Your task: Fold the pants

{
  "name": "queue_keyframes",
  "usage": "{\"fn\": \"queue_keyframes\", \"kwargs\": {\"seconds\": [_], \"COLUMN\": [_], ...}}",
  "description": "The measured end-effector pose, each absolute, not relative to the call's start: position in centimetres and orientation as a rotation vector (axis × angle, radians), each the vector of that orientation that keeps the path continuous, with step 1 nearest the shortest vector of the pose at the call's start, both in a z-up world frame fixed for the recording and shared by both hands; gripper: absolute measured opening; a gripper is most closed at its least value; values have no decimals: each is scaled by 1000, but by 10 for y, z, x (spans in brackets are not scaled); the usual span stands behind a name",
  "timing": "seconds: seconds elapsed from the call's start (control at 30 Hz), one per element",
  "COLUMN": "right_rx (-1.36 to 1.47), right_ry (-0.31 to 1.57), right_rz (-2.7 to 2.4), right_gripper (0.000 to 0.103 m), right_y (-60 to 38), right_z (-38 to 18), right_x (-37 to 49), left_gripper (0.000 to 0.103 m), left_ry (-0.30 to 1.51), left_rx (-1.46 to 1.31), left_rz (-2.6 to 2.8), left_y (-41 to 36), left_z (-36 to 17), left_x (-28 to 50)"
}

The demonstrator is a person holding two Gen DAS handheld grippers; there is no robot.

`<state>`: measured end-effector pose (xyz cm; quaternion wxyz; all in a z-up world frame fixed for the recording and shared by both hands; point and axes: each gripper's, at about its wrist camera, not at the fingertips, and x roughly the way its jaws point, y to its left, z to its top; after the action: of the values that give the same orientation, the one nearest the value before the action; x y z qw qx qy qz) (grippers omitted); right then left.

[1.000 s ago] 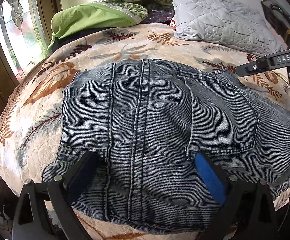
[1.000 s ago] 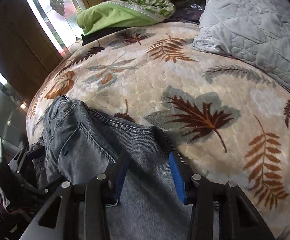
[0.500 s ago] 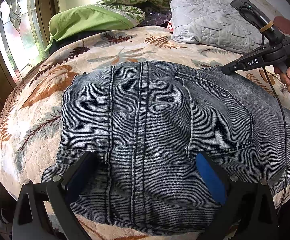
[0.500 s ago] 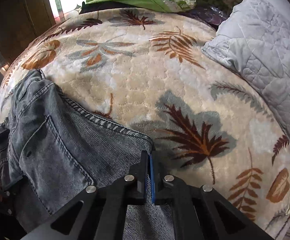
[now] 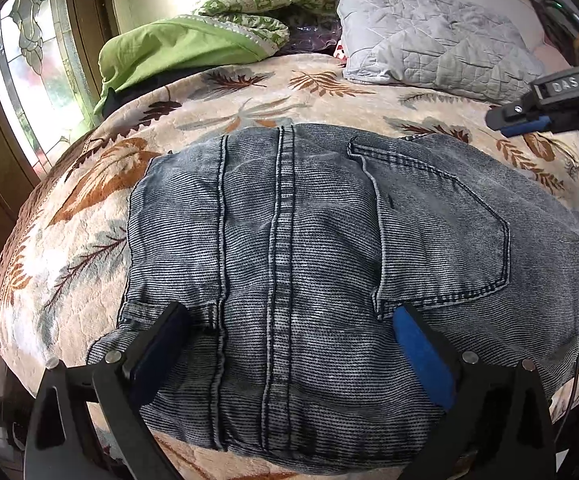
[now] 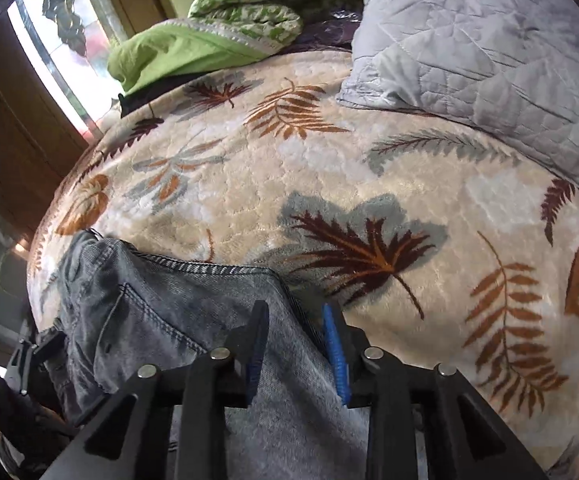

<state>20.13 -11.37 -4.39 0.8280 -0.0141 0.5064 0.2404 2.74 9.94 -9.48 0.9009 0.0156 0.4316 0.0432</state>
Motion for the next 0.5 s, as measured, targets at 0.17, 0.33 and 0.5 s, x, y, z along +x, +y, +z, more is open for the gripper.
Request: {"fn": "queue_keyframes", "kwargs": {"seconds": [0.17,0.33,0.5], "right_rx": [135,273,316], "right_ry": [1161,1184,1079], "right_rz": [498,372,467], "right_gripper": [64,60,63], "right_y": [-153,-188,-196], "right_z": [-66,-94,-60], "right_x": [168,187,148], "left_gripper": [102,102,102], "left_ry": [858,680,863], "left_rx": [5,-65,90], "left_rz": [83,-49,-151], "left_y": [101,97,55], "left_z": [-88,-56,-88], "left_x": [22,-3,13]}}
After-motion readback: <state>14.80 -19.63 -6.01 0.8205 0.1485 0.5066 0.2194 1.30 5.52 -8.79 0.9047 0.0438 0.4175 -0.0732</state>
